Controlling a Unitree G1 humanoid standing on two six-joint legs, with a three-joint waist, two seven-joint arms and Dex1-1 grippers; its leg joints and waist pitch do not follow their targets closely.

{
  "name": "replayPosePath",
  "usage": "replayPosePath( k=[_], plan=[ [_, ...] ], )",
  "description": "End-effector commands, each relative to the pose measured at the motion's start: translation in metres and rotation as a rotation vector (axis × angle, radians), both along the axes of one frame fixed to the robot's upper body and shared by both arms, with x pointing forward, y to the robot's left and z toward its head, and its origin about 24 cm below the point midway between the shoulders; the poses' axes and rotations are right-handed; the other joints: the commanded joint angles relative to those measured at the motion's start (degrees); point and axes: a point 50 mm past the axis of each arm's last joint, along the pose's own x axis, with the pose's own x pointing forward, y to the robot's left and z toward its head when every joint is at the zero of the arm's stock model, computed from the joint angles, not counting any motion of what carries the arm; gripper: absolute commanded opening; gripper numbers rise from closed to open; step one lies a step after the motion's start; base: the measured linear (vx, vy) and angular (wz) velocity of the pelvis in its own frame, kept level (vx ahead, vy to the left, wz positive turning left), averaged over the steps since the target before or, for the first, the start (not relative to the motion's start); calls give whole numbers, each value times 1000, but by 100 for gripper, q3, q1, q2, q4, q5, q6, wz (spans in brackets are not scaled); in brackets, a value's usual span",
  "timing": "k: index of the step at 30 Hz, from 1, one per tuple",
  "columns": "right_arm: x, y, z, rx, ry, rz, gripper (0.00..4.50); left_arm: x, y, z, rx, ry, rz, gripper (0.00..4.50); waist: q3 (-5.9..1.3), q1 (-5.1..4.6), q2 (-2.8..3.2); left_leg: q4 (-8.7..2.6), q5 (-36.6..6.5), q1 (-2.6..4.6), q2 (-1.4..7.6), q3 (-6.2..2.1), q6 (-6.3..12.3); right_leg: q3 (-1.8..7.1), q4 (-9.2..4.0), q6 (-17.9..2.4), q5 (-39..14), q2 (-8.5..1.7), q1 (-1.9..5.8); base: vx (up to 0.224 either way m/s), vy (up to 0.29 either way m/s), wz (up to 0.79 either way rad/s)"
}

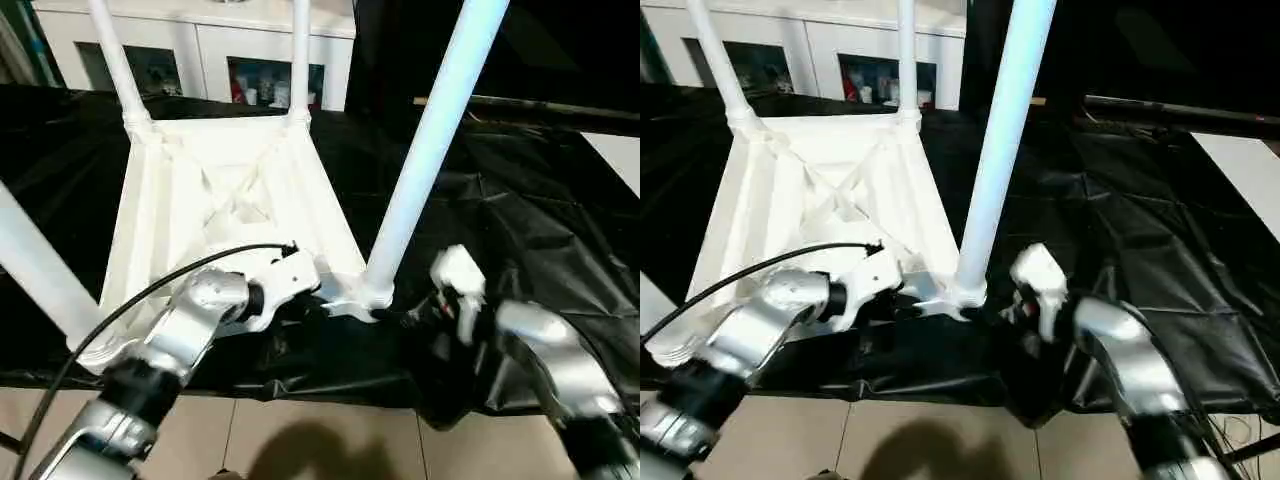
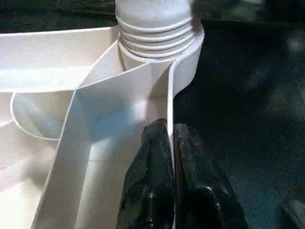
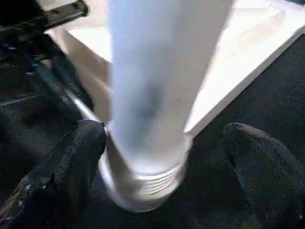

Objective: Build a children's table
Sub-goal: Rotate leg to tighten

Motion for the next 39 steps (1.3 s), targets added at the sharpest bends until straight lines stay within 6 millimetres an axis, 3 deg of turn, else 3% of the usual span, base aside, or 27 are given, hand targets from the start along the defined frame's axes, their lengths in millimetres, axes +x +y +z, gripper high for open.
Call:
replayPosePath(
  k=[1,3,8,10,11,13,20,27,29,36,37,39],
  plan=[
    [6,-1,-2,-39,-7,-16,444,-10,2,-12,11,82,-22,0,-295,-5,-117,-398,-1464,17,47,25,156,175,-510,-869,-1802,-273,194,0,0,0],
    [6,-1,-2,-39,-4,-12,444,-11,3,-13,23,91,-26,0,-298,-19,-97,-400,-1447,30,49,26,147,176,-507,-908,-1725,-270,188,0,0,0],
    [9,5,-2,-11,18,35,444,-11,6,-16,56,117,-43,0,-266,-72,-136,-422,-1638,34,50,21,133,174,-534,-899,-1878,-265,176,0,0,0],
    [11,7,-2,0,21,52,444,-9,6,-15,55,116,-41,0,-244,-80,-187,-423,-1690,39,54,22,132,178,-549,-880,-1986,-268,162,0,0,0],
    [12,8,-2,3,22,61,444,-9,7,-14,55,116,-40,0,-240,-79,-175,-430,-1735,47,53,18,124,177,-561,-865,-2105,-276,158,0,0,0],
    [13,10,-3,7,26,79,410,-7,7,-13,56,115,-38,0,-224,-77,-216,-434,-1812,49,59,13,105,178,-586,-809,-2330,-291,147,0,0,0],
    [13,13,-7,-11,39,145,380,-5,10,-12,61,113,-28,0,-198,-81,-266,-456,-1831,37,69,-2,95,177,-594,-769,-2432,-294,136,0,0,0],
    [16,16,-5,14,36,149,380,-4,11,-11,61,114,-26,0,-181,-82,-275,-468,-1891,42,73,-11,81,179,-621,-721,-2651,-310,120,0,0,0],
    [17,16,-5,27,42,147,349,-4,11,-11,61,114,-27,0,-196,-79,-272,-478,-1783,44,74,-8,96,177,-611,-758,-2462,-304,133,0,0,0],
    [18,17,-9,46,64,151,300,-4,13,-12,71,122,-34,0,-199,-69,-246,-486,-1734,43,77,2,102,183,-599,-863,-2244,-304,145,0,0,0],
    [18,18,-10,58,67,147,292,-4,13,-12,75,126,-38,0,-201,-64,-218,-489,-1738,49,79,-1,93,183,-595,-883,-2207,-306,145,0,0,0],
    [19,17,-11,63,69,145,272,-4,14,-12,79,131,-42,0,-200,-71,-234,-494,-1748,41,75,1,90,179,-596,-896,-2182,-297,152,0,0,0]
  ],
)
